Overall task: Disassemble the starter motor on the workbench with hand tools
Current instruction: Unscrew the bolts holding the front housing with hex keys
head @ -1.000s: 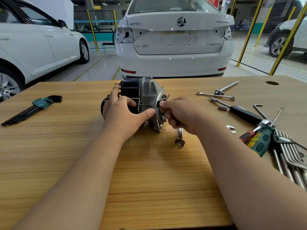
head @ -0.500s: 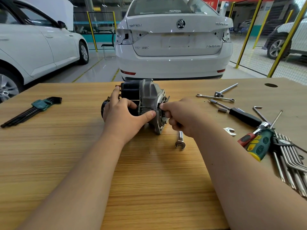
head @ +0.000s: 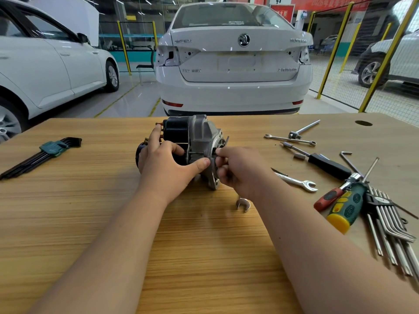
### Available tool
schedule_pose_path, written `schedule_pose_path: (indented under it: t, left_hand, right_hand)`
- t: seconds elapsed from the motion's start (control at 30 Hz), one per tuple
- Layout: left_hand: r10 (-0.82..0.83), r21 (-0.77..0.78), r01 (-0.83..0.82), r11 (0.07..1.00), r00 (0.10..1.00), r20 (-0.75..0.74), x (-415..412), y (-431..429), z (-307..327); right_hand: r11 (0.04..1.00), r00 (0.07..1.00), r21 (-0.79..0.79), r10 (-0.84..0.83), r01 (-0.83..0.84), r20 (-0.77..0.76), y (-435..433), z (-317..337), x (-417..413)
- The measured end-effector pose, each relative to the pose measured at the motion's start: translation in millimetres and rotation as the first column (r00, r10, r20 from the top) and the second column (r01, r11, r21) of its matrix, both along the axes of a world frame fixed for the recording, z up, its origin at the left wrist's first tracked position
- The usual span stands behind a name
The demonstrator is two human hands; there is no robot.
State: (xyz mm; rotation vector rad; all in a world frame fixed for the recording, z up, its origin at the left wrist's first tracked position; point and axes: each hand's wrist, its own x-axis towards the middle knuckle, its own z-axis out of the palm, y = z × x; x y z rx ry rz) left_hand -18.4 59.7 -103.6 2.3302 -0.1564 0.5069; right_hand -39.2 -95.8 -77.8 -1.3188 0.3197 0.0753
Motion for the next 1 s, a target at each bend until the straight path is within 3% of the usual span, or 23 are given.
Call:
schedule_pose_path:
  t: [0.37, 0.47, 0.63, 0.9, 1.0]
  left_hand:
    - [0.004, -0.002, -0.004, 1.000, 1.000, -0.006, -2, 0, 1]
    - [0.005, 0.001, -0.005, 1.000, 1.000, -0.016, -2, 0, 2]
    - [-0.004, -0.001, 0.004, 1.000, 1.000, -0.024, -3, -1, 3]
    - [-0.004, -0.014, 0.004, 1.000, 1.000, -0.016, -2, -2, 2]
    - [-0.004, -0.005, 0.004, 1.000, 1.000, -0.012, -2, -1, 2]
  right_hand:
    - [0.990, 0.990, -0.027, -0.138, 0.139, 0.021, 13, -3, -6]
    - [0.990, 0.997, -0.119, -0.072, 0.070, -0.014, 5, 1, -3]
    - [0.997, 0.995, -0.080, -0.019, 0.011, -0.098, -8, 6, 10]
    - [0.999, 1.000, -0.034, 0.011, -0.012, -0.022, -10, -2, 8]
    - [1.000, 0.997, -0.007, -0.008, 0.009, 0.074, -8, -2, 4]
